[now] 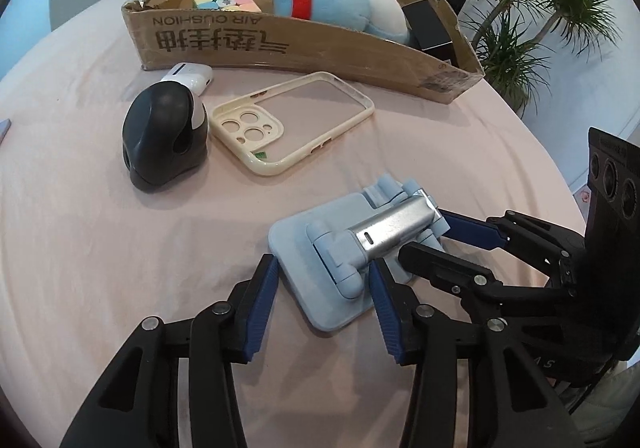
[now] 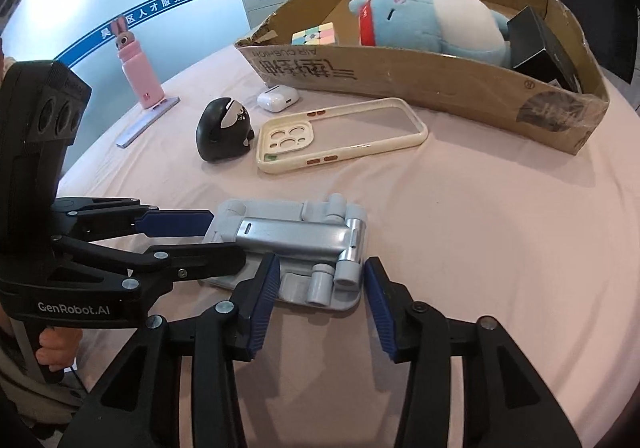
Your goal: Organize objects
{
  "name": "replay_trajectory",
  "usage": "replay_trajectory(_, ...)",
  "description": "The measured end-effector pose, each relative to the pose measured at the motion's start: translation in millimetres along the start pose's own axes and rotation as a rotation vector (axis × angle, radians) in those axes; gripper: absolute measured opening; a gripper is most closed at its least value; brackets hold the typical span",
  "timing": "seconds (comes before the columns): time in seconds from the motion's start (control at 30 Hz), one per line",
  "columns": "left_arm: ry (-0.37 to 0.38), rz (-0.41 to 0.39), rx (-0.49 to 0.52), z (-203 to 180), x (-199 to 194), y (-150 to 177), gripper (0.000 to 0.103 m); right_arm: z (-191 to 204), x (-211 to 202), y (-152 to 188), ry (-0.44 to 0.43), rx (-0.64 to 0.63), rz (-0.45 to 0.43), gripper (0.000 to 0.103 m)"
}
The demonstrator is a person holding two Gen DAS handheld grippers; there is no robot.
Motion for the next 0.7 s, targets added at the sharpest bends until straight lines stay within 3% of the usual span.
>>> replay_trajectory(0.23,0.016,-0.004,-0.003,-1.6,-4.2,0.2,0.040,4.3,-2.8,-2.0,0.052,0.003,-0.008,0.039)
replay_trajectory(0.7,0.022,-0.158,0.049,-6.0,-50.6,-43.6,0.039,17.8,-37.7,-44.0,0.122,-0.031,-0.141,0.039)
Point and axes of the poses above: each gripper's, at about its wrist camera, not at the fingertips, and x roughly the way its jaws point, z to its left, y to its underside, the point moved 4 cm from there along x, roughly the way its jaws point, and after that the axes turned 1 degree about -z, right-handed, at the moved point
